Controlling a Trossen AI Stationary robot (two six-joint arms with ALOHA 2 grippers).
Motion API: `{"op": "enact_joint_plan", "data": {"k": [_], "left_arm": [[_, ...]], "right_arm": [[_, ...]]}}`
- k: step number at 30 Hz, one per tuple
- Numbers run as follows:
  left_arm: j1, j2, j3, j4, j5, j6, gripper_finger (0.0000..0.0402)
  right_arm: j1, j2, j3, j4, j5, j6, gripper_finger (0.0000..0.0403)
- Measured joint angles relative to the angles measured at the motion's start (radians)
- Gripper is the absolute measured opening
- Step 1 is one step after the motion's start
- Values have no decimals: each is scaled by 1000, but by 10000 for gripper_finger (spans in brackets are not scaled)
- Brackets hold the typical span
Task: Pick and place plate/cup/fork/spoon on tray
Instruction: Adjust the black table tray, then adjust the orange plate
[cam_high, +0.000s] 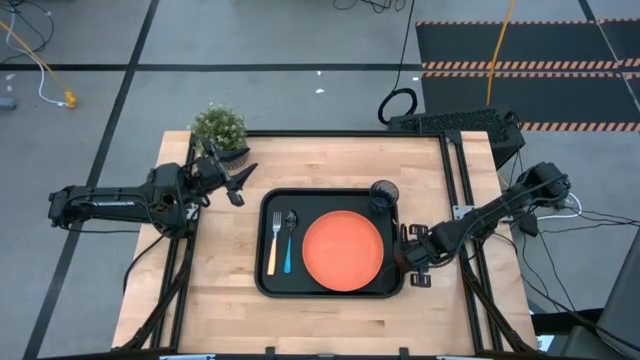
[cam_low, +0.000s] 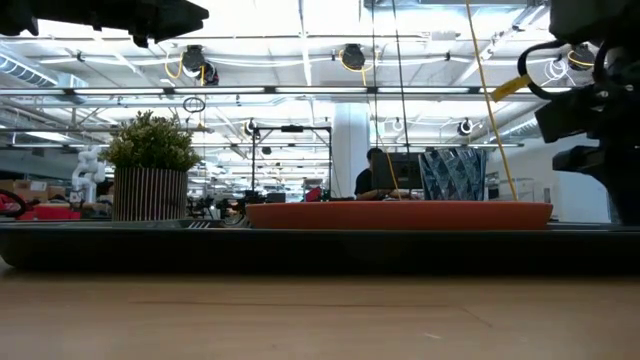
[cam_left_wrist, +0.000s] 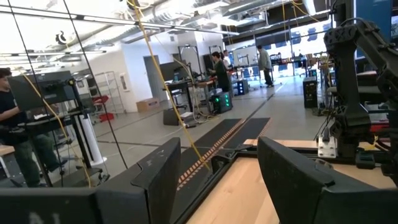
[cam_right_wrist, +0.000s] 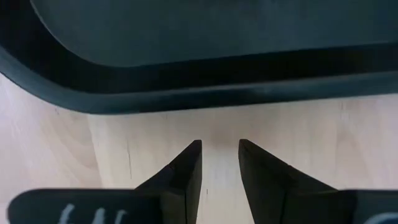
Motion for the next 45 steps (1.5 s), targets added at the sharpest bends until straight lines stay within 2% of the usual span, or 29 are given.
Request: {"op": "enact_joint_plan", "data": {"k": [30,36,40,45], "left_arm": [[0,0,0,0,0,0,216],[0,0,0,0,0,0,216],[0,0,0,0,0,0,216],[0,0,0,0,0,0,216]], "right_arm": [[-2,0,0,92,68,-37,95],[-2,0,0,77,75,-35,95],[-2,0,0,-6,74,-26,95],[-2,0,0,-49,30,-10,95]]}}
